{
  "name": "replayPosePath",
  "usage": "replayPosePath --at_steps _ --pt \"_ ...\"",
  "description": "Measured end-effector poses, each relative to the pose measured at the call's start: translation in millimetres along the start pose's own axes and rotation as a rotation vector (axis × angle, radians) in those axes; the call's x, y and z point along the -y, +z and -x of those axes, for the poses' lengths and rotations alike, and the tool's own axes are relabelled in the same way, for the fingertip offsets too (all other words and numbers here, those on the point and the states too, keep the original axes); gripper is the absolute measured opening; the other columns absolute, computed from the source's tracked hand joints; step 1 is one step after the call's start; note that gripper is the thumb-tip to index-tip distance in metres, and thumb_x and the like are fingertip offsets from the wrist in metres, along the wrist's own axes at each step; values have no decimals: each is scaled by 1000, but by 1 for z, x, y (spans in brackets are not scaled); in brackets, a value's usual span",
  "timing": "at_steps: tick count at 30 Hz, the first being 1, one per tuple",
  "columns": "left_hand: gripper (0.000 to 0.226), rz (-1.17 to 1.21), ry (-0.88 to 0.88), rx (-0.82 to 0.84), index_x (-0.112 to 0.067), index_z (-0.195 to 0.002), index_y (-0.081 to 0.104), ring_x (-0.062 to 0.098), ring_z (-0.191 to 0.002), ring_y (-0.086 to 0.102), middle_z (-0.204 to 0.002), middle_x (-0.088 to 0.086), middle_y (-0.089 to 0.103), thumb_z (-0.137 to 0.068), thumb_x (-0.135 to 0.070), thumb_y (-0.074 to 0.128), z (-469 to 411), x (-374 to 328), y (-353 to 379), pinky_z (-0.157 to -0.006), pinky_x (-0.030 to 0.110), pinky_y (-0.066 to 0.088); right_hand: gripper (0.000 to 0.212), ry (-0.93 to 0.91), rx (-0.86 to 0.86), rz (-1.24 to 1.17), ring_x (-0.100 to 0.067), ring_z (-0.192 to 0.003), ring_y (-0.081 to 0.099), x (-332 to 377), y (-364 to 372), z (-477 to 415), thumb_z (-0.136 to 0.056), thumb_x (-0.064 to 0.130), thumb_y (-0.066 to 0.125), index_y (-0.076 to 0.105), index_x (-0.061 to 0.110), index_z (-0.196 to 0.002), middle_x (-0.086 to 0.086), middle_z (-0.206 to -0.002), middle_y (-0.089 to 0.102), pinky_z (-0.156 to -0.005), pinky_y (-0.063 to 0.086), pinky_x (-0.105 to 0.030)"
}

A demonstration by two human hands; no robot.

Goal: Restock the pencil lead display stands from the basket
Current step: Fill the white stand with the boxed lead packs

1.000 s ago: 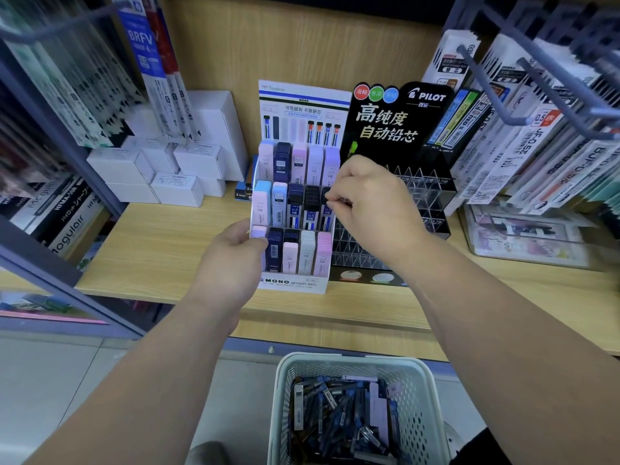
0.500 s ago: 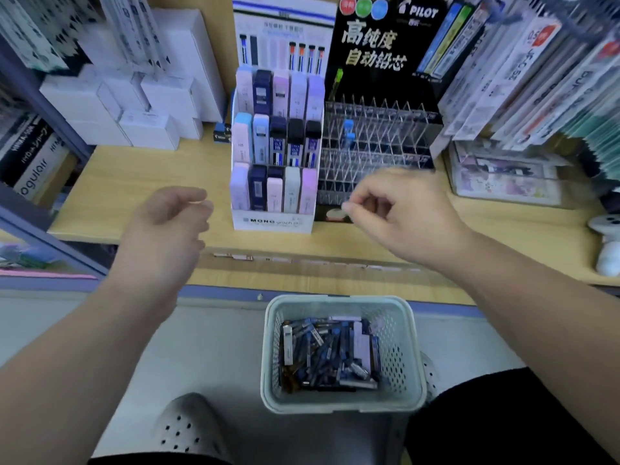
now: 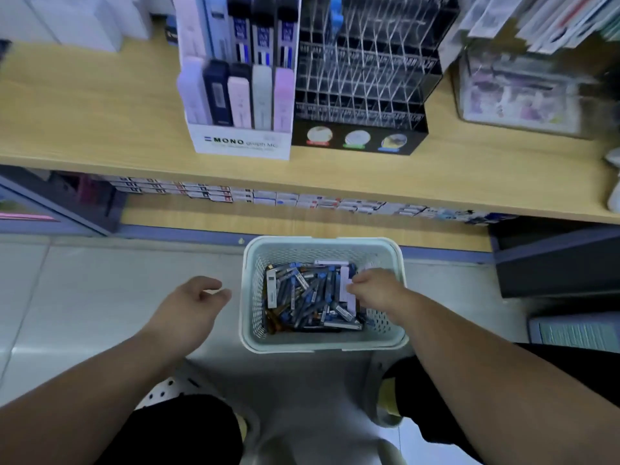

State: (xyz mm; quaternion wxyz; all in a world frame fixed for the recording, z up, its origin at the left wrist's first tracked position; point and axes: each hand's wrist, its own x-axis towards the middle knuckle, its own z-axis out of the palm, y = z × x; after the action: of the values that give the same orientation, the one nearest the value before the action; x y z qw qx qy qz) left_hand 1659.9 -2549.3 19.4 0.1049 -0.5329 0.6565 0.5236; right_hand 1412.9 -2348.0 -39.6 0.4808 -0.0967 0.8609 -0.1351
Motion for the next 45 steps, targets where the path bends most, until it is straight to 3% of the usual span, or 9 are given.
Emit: replayPosePath --at_steps 4,13,23,27,32,34,38,42,45 --pt "35 -83 32 2 -21 -127 56 26 -92 64 -105 2 67 -101 -42 49 -32 12 45 -84 40 52 38 151 -106 -270 -28 -102 61 -19 34 -24 -97 14 63 59 -9 -127 -22 -132 62 -85 46 -31" --pt "31 -126 320 -160 -20 -103 45 22 -71 54 -79 -1 55 -99 -48 30 -48 45 84 -58 38 38 28 163 -308 -258 -33 -96 67 -28 74 -66 -101 21 55 66 4 -121 -17 -110 72 -74 45 -26" --pt "27 -119 395 -161 -25 -106 43 24 -76 50 -86 1 56 -99 -47 29 -53 55 85 -64 36 32 25 162 -330 -164 -27 -78 61 -15 72 -84 -92 26 70 65 5 -104 -10 -85 62 -70 50 -29" --pt "30 -119 412 -169 -21 -110 45 24 -77 51 -87 0 55 -99 -45 30 -56 57 87 -66 35 34 21 174 -312 -158 -24 -65 57 -13 71 -87 -90 26 71 60 9 -84 -8 -72 60 -48 33 -20" --pt "32 -112 407 -170 -21 -109 45 23 -78 51 -86 -4 54 -98 -47 29 -56 56 87 -66 35 33 31 164 -271 -194 -29 -79 69 -7 75 -89 -90 22 72 68 -1 -110 -14 -95 72 -73 58 -34" --pt "31 -116 414 -176 -21 -108 44 23 -77 51 -84 -7 53 -98 -46 29 -56 56 87 -65 35 33 30 166 -249 -230 -29 -84 69 -5 77 -88 -90 19 71 67 4 -115 -13 -103 71 -71 56 -29" --pt "32 -114 411 -181 -19 -110 45 22 -77 50 -84 -11 52 -98 -45 29 -56 56 88 -65 35 32 27 172 -266 -257 -27 -68 64 -8 82 -92 -87 16 68 49 14 -68 -10 -69 60 -54 45 -27" --pt "34 -109 427 -187 -16 -112 46 24 -78 51 -88 0 56 -99 -43 30 -55 57 87 -67 35 34 24 170 -266 -412 -33 -83 70 -5 85 -91 -94 19 63 64 7 -115 -12 -93 71 -75 60 -41" --pt "33 -107 427 -190 -17 -112 46 24 -78 51 -87 -2 56 -99 -42 31 -55 57 87 -66 36 34 10 197 -329 -556 -26 -69 57 -5 88 -94 -98 18 56 60 9 -98 -8 -81 61 -59 43 -26"
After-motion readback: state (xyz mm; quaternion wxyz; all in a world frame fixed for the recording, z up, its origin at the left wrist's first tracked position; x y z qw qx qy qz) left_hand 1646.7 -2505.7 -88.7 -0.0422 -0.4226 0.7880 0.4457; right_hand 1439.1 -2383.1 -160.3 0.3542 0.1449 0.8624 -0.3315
